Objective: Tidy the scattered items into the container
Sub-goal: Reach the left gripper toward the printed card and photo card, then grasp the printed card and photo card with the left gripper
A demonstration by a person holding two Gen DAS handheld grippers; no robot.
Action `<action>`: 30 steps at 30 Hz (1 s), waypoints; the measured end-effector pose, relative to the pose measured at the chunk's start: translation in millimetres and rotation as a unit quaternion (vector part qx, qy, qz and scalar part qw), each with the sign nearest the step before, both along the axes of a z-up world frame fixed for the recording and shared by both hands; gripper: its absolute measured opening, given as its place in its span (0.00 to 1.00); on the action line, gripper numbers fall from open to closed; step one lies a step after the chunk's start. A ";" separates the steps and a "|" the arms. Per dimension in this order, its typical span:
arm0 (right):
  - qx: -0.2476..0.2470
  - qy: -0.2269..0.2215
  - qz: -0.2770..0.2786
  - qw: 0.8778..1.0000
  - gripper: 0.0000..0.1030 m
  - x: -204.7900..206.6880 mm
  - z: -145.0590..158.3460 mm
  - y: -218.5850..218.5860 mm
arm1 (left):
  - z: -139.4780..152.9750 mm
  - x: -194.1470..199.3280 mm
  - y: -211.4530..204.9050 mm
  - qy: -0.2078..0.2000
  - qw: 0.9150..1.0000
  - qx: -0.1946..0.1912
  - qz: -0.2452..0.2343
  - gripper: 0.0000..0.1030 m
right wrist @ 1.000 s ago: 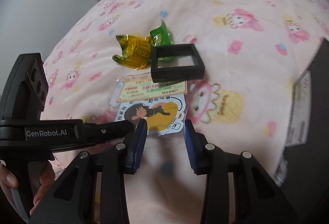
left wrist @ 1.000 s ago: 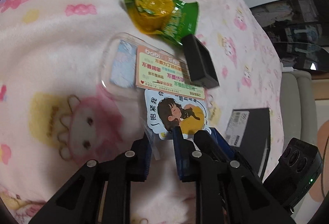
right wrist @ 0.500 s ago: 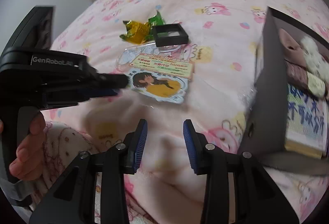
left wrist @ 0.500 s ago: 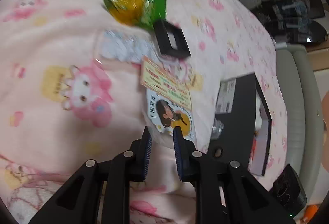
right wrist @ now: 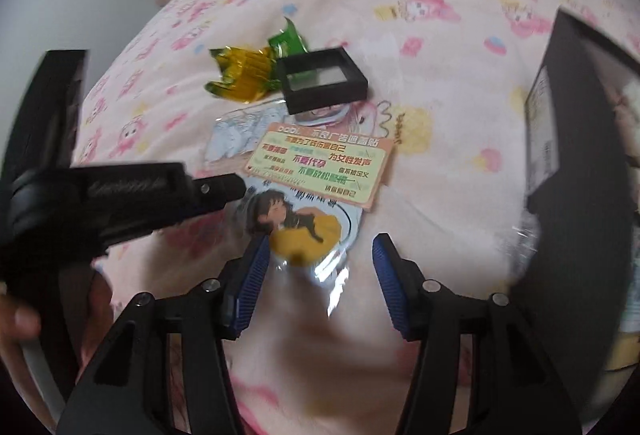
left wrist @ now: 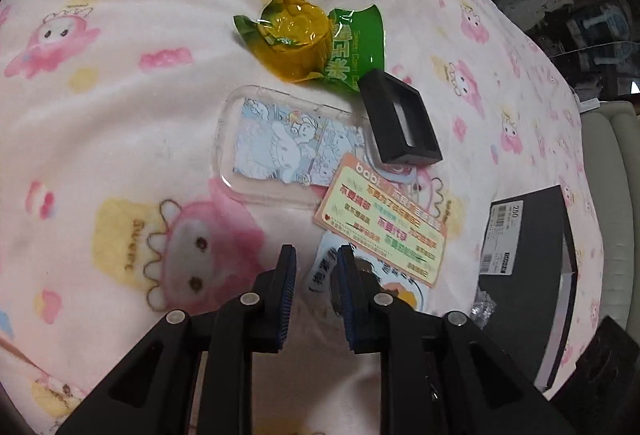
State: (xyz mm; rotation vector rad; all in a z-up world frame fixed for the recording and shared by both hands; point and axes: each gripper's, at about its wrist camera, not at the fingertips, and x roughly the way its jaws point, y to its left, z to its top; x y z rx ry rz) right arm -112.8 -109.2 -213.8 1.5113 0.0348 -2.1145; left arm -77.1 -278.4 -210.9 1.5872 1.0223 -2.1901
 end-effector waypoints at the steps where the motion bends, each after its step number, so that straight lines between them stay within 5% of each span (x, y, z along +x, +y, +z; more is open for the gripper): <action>1: 0.012 -0.002 -0.002 1.000 0.53 -3.7 -6.4 -4.2 | -3.6 -1.3 -1.5 -0.005 1.000 0.007 0.003 0.18; 5: 0.025 -0.005 -0.008 1.000 0.47 -4.9 -15.5 -8.7 | -14.3 -1.9 1.1 -0.020 0.998 0.054 -0.019 0.18; 11: 0.003 -0.028 -0.010 1.000 0.47 13.4 0.5 19.0 | 9.8 15.0 25.7 0.010 0.996 0.049 -0.076 0.18; 16: 0.011 -0.030 -0.002 0.999 0.47 28.9 3.6 31.7 | 19.7 26.6 22.5 0.022 0.998 0.027 -0.049 0.18; 21: 0.033 -0.035 -0.013 0.999 0.54 22.9 -1.8 29.6 | -21.1 6.9 8.4 -0.019 0.987 0.153 -0.038 0.22; 26: 0.028 -0.028 -0.020 0.999 0.57 20.0 -6.5 29.4 | -15.7 4.8 16.9 -0.018 0.992 0.118 -0.046 0.22; 30: 0.013 -0.040 -0.016 0.999 0.56 27.7 -2.7 30.4 | -18.1 4.2 20.3 -0.013 0.986 0.151 -0.061 0.22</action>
